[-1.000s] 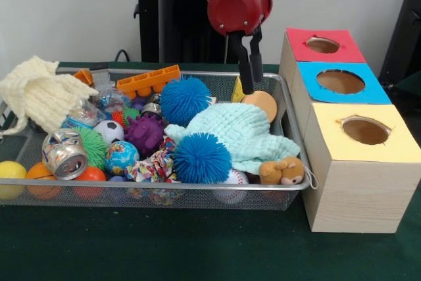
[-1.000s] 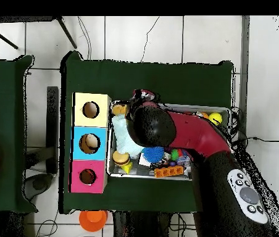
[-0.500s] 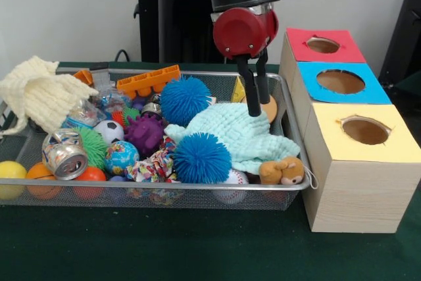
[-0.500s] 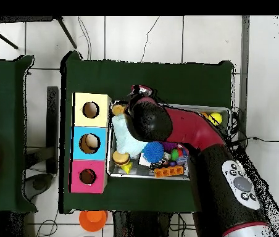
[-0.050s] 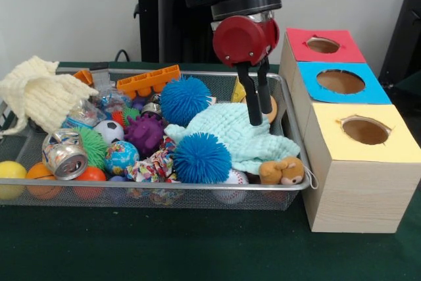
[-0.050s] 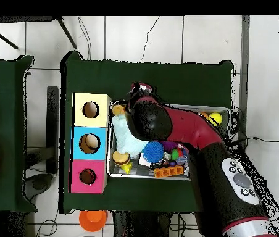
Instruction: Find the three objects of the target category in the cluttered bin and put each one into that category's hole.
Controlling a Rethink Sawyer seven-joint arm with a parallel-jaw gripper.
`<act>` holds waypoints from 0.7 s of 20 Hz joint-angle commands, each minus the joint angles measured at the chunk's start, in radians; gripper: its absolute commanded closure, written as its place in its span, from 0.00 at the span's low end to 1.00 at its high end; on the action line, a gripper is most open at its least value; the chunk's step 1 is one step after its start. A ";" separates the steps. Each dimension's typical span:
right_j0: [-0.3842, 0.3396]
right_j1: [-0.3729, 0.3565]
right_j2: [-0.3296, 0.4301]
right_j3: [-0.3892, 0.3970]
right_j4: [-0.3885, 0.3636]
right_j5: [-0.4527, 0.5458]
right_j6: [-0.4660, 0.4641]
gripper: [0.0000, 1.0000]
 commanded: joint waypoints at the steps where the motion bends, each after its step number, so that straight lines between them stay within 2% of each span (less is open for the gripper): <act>1: -0.039 0.068 0.077 -0.015 -0.034 -0.058 0.190 0.00; 14: -0.022 0.151 0.049 -0.058 -0.073 -0.084 0.162 0.00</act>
